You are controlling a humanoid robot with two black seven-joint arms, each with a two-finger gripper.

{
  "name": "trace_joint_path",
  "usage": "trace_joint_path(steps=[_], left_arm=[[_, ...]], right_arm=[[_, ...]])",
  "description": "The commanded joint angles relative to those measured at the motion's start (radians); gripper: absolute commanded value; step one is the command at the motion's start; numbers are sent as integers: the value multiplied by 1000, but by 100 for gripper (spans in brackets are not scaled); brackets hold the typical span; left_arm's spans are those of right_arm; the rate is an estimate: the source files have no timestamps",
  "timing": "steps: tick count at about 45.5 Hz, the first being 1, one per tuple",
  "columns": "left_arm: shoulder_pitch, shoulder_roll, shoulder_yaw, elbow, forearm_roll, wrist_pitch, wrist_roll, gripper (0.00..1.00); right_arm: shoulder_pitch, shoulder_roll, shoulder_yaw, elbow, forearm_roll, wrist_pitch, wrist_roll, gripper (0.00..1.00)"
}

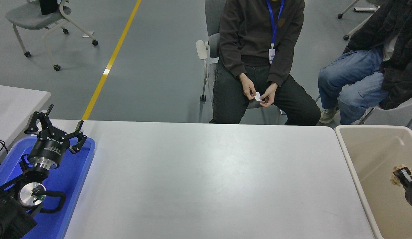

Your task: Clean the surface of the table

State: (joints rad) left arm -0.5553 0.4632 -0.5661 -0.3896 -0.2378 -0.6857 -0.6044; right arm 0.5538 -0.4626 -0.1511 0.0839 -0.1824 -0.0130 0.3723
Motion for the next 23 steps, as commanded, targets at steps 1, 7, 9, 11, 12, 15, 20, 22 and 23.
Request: trace_joint_path(steps=[1, 7, 9, 11, 12, 15, 20, 22, 23], left_arm=[[0, 0, 0, 0, 0, 0, 0, 100], [0, 0, 0, 0, 0, 0, 0, 100], [0, 0, 2, 0, 0, 0, 0, 100], [0, 0, 0, 0, 0, 0, 0, 100], [0, 0, 0, 0, 0, 0, 0, 100], [0, 0, 0, 0, 0, 0, 0, 100], [0, 0, 0, 0, 0, 0, 0, 100], [0, 0, 0, 0, 0, 0, 0, 100], [0, 0, 0, 0, 0, 0, 0, 100]], right_arm=[[-20, 21, 62, -22, 0, -10, -21, 0], [-23, 21, 71, -24, 1, -10, -23, 0], [-23, 21, 71, -24, 1, -10, -23, 0], [-23, 21, 71, -24, 1, -10, -23, 0], [-23, 21, 73, -24, 1, -12, -23, 0], [-22, 21, 82, -24, 1, -13, -23, 0], [-17, 27, 110, -26, 0, -28, -21, 0], [-11, 28, 110, -26, 0, -35, -21, 0], [-9, 30, 110, -26, 0, -36, -21, 0]])
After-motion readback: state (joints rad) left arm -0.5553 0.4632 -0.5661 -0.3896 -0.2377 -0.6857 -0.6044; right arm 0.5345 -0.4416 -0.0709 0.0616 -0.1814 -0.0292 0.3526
